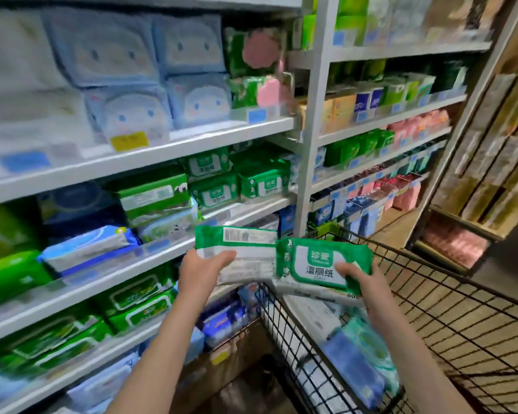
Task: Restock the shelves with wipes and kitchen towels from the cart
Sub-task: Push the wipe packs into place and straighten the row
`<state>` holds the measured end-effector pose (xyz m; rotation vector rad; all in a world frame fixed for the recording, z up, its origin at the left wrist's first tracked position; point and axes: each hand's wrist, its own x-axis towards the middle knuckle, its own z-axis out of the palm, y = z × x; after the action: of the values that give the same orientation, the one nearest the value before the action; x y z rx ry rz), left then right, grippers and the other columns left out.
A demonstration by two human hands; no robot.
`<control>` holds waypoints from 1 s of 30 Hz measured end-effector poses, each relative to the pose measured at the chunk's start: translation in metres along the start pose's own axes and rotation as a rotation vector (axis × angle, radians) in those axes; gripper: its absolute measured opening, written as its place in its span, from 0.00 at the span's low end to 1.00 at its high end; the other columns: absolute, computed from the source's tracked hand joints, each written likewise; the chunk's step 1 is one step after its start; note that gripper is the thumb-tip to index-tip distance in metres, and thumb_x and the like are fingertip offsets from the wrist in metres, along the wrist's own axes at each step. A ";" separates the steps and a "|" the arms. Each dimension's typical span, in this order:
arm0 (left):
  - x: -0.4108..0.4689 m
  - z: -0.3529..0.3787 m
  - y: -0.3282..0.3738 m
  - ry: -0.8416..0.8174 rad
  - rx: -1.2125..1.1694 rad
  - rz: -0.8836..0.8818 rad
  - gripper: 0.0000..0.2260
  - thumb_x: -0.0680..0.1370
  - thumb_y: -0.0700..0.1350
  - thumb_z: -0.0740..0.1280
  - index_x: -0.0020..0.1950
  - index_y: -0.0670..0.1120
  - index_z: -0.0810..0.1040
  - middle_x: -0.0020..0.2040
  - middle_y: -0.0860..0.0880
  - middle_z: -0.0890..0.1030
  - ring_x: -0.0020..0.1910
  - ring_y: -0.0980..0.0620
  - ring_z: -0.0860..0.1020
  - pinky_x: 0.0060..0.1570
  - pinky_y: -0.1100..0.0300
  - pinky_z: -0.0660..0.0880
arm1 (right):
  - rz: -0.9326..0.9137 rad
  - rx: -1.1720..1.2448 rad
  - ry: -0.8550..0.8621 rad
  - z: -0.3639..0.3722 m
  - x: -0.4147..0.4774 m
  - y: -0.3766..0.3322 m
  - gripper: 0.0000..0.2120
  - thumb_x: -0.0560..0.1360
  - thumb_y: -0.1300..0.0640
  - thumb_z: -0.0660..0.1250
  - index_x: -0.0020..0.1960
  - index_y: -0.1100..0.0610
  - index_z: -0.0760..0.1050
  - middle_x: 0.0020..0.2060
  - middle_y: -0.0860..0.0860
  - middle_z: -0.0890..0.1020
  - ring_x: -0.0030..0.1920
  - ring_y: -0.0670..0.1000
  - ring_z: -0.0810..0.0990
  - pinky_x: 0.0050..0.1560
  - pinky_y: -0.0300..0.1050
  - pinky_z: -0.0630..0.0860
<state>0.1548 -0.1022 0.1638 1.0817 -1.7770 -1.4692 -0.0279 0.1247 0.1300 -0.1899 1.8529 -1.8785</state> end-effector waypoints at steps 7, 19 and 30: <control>0.018 -0.072 -0.001 0.163 -0.098 0.028 0.26 0.65 0.54 0.77 0.60 0.47 0.75 0.53 0.50 0.81 0.51 0.48 0.79 0.50 0.51 0.75 | -0.083 -0.028 -0.182 0.076 0.019 -0.027 0.22 0.67 0.59 0.75 0.58 0.59 0.73 0.51 0.56 0.82 0.48 0.55 0.83 0.40 0.42 0.81; 0.050 -0.098 -0.009 0.409 -0.176 0.151 0.21 0.67 0.52 0.75 0.58 0.51 0.75 0.54 0.52 0.81 0.55 0.49 0.78 0.56 0.50 0.72 | -0.268 -0.058 -0.383 0.142 0.115 -0.068 0.21 0.68 0.63 0.75 0.58 0.55 0.72 0.50 0.51 0.81 0.47 0.49 0.81 0.33 0.38 0.79; 0.050 -0.101 -0.004 0.546 -0.129 0.255 0.29 0.66 0.55 0.74 0.65 0.49 0.73 0.58 0.53 0.80 0.58 0.51 0.78 0.58 0.52 0.72 | -0.472 -0.225 -0.596 0.224 0.201 -0.093 0.33 0.62 0.64 0.79 0.63 0.56 0.69 0.54 0.49 0.80 0.55 0.48 0.80 0.54 0.42 0.76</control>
<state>0.2155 -0.1959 0.1791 1.0234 -1.3542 -0.9969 -0.1294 -0.1680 0.1876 -1.2127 1.6660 -1.6184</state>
